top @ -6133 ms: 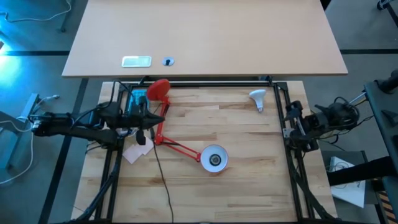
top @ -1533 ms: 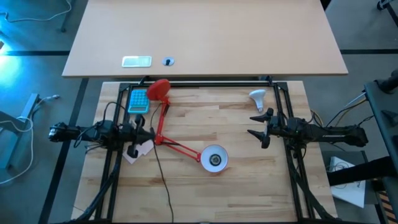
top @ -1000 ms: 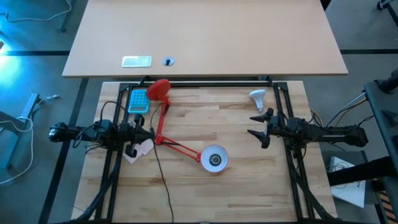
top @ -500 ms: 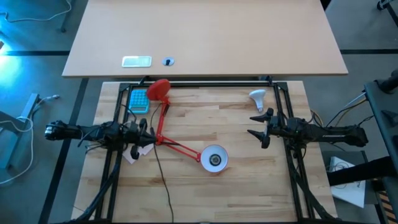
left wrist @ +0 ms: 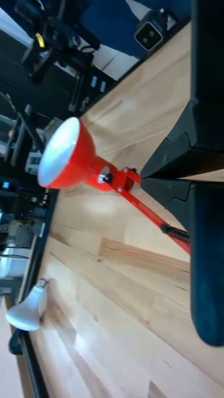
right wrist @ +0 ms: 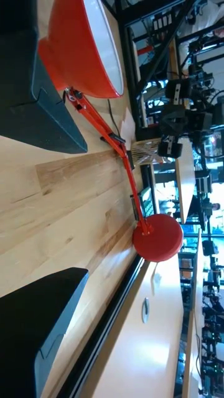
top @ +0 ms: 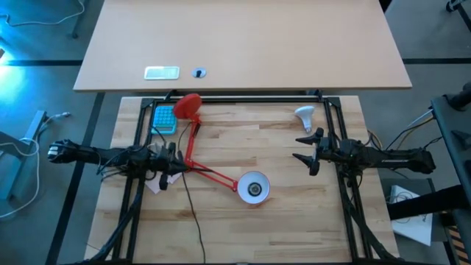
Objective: Screw lightbulb
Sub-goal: Return to Home Position
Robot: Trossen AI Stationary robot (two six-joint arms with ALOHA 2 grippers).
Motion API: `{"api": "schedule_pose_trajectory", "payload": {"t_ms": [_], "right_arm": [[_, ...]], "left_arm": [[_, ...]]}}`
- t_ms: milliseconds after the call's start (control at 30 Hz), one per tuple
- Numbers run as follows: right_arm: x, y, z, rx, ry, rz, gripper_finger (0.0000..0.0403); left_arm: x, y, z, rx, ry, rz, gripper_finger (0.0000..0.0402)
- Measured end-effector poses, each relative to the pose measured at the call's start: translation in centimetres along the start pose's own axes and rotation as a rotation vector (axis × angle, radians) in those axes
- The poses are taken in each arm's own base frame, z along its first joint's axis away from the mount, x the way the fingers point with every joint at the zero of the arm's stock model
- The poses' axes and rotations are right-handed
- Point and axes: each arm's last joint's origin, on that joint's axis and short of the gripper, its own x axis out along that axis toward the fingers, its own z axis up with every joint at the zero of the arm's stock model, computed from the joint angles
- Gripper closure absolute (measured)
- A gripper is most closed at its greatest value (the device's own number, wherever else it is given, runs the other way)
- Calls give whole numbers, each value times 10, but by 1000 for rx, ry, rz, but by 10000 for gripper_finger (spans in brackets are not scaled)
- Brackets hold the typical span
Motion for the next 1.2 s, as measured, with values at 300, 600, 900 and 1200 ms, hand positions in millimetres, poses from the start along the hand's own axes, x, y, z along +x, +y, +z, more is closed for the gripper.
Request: {"api": "schedule_pose_trajectory", "payload": {"t_ms": [300, 600, 900, 1200], "right_arm": [[0, 0, 0, 0, 0, 0, 91], [0, 0, 0, 0, 0, 0, 91], [0, 0, 0, 0, 0, 0, 91], [0, 0, 0, 0, 0, 0, 91]], "left_arm": [[5, 2, -6, 2, 69, 19, 401], [8, 3, -11, 3, 124, 34, 401], [10, 4, -14, 4, 164, 45, 401], [12, 4, -17, 5, 192, 53, 401]]}}
